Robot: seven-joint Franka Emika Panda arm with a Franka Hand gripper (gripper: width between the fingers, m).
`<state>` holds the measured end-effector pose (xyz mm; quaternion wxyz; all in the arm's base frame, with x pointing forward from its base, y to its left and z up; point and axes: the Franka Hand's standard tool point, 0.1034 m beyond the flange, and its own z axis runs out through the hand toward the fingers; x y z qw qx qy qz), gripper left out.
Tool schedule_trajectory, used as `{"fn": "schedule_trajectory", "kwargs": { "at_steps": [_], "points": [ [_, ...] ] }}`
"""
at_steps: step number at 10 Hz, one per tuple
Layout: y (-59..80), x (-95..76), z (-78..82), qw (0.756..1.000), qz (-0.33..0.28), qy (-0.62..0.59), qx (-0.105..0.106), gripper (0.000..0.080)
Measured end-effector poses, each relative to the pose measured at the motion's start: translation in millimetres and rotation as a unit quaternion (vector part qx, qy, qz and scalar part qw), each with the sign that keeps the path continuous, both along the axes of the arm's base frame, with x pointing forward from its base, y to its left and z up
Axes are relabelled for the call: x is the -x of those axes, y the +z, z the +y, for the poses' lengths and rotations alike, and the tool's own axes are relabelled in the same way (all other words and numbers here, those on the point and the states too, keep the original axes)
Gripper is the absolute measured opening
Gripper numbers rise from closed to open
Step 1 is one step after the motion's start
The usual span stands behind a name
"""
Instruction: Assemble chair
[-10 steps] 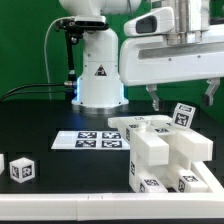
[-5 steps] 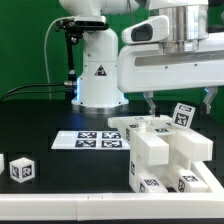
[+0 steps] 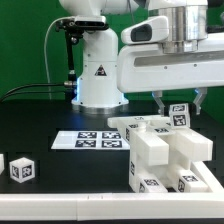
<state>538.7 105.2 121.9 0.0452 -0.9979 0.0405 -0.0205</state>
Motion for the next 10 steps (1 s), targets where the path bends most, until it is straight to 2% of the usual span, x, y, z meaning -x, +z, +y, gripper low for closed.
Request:
{"fn": "schedule_trajectory", "kwargs": {
  "at_steps": [3, 6, 8, 10],
  "points": [
    [0.0, 0.0, 0.0, 1.0, 0.0, 0.0, 0.0, 0.0281],
    [-0.1, 0.9, 6.3, 0.995, 0.009, -0.095, -0.004, 0.0281],
    [-0.2, 2.4, 13.8, 0.98, 0.019, -0.199, -0.009, 0.0282],
    [0.1, 2.3, 18.2, 0.948, 0.027, -0.317, -0.016, 0.0282]
  ]
}}
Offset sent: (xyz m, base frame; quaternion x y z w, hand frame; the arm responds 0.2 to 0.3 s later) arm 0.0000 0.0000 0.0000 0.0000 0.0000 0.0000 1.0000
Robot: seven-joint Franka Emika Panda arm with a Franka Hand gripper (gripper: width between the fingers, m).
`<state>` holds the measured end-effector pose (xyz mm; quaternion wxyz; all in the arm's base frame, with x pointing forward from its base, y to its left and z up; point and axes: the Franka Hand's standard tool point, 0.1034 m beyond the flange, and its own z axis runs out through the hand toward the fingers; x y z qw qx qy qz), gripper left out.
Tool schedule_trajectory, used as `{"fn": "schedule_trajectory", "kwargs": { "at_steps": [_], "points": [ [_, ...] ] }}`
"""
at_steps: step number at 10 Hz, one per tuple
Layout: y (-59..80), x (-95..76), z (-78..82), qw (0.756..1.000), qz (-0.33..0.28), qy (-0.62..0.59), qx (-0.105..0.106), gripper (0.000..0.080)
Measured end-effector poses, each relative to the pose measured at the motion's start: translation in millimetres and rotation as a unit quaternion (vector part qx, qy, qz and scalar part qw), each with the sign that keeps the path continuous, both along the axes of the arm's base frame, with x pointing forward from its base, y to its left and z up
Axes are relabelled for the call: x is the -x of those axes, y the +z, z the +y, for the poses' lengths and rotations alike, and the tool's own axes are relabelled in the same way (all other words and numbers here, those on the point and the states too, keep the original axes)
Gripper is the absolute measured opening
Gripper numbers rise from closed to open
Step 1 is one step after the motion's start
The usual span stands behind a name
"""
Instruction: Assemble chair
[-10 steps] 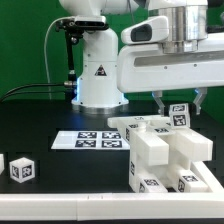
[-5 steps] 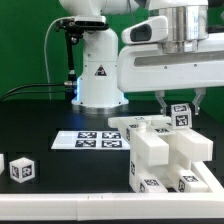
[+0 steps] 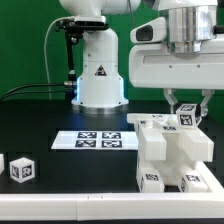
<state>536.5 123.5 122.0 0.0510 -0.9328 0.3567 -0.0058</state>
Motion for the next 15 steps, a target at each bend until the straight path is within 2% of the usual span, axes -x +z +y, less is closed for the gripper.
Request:
{"fn": "schedule_trajectory", "kwargs": {
  "at_steps": [2, 5, 6, 7, 8, 9, 11, 13, 14, 15],
  "points": [
    [0.0, -0.2, 0.2, 0.997, 0.007, -0.077, -0.004, 0.0284],
    [0.2, -0.3, -0.3, 0.999, 0.003, -0.032, -0.001, 0.0293],
    [1.5, -0.8, -0.2, 1.0, -0.001, 0.001, 0.0, 0.047],
    [2.9, -2.7, -2.5, 0.996, -0.011, 0.084, 0.004, 0.047],
    [4.1, -4.8, -4.8, 0.984, -0.021, 0.178, 0.01, 0.0603],
    [4.0, -4.1, -2.2, 0.964, -0.028, 0.266, 0.014, 0.0641],
    [3.4, -3.8, -3.2, 0.951, -0.031, 0.307, 0.016, 0.0648],
    [2.9, -3.4, -3.1, 0.883, -0.04, 0.466, 0.034, 0.0649],
    [-1.3, -0.8, 0.1, 0.853, -0.04, 0.519, 0.036, 0.0649],
    [-1.9, -0.6, 0.4, 0.834, -0.042, 0.548, 0.039, 0.0649]
  ]
}}
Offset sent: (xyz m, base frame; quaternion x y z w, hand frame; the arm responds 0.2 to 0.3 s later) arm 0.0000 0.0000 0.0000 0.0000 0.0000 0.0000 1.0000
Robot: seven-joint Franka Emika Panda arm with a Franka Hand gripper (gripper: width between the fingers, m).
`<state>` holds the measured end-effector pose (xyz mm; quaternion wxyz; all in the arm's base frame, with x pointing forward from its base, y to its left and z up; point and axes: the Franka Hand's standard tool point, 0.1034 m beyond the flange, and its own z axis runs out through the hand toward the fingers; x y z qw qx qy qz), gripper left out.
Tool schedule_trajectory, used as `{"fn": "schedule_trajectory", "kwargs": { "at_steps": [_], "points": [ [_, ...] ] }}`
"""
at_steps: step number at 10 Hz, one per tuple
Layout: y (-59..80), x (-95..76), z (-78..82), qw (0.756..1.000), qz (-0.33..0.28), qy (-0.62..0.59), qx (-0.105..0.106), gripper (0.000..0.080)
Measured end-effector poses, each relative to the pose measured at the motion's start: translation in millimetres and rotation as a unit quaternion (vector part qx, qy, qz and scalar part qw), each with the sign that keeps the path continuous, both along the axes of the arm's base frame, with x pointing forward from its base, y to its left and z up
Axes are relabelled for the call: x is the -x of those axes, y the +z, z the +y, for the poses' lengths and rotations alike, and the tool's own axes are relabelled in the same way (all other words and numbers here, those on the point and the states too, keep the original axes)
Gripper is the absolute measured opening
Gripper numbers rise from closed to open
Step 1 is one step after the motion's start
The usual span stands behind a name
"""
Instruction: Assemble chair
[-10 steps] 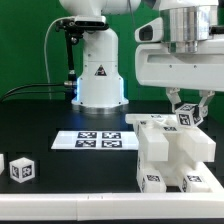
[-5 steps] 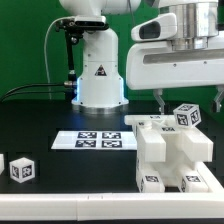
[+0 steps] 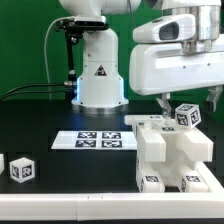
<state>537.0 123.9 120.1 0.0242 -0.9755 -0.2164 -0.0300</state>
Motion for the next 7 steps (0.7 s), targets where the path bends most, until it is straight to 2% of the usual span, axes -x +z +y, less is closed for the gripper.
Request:
{"fn": "schedule_trajectory", "kwargs": {
  "at_steps": [2, 3, 4, 5, 7],
  "points": [
    [-0.2, -0.1, -0.5, 1.0, 0.001, -0.021, -0.001, 0.0622],
    [-0.2, -0.1, -0.8, 1.0, 0.001, -0.021, -0.001, 0.045],
    [-0.3, 0.0, -0.4, 0.999, 0.003, -0.04, -0.003, 0.045],
    [-0.3, 0.1, -0.1, 0.996, 0.006, -0.09, -0.006, 0.0279],
    [-0.5, -0.7, 1.5, 0.984, 0.01, -0.179, -0.011, 0.0281]
  ]
}}
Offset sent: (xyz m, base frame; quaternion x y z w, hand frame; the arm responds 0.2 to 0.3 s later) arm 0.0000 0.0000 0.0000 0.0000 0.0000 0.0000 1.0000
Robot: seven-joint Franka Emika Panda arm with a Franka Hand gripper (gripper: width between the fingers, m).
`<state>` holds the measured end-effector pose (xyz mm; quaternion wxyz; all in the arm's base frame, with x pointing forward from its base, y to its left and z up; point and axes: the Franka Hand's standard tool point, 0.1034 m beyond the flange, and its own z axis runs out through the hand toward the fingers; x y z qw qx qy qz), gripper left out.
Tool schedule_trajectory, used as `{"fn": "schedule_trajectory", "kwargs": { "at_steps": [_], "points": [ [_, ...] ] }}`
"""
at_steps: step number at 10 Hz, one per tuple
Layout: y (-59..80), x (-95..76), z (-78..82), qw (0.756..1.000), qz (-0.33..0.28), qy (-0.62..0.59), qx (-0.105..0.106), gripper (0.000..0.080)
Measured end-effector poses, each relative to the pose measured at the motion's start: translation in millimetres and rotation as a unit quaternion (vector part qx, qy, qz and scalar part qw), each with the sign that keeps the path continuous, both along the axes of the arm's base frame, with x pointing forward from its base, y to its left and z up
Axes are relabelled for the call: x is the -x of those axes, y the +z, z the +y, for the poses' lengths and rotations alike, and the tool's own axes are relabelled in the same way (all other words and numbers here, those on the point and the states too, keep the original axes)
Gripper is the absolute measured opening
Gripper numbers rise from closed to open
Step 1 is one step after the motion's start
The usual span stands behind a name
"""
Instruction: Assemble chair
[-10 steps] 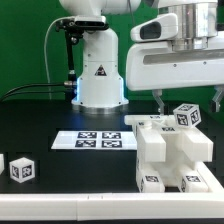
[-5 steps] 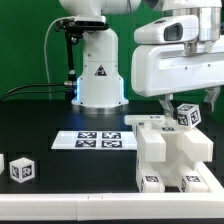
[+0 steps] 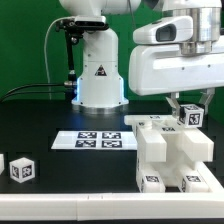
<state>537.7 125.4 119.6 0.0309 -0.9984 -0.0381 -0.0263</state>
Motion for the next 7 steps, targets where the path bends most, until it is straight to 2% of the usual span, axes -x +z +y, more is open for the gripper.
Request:
{"fn": "schedule_trajectory", "kwargs": {
  "at_steps": [2, 5, 7],
  "points": [
    [0.3, -0.6, 4.7, 0.995, 0.001, -0.099, -0.006, 0.0281],
    [0.3, -0.7, 5.7, 0.966, 0.011, -0.258, -0.016, 0.0281],
    [-0.1, -1.5, 3.5, 0.95, 0.012, -0.31, -0.019, 0.0282]
  ]
}}
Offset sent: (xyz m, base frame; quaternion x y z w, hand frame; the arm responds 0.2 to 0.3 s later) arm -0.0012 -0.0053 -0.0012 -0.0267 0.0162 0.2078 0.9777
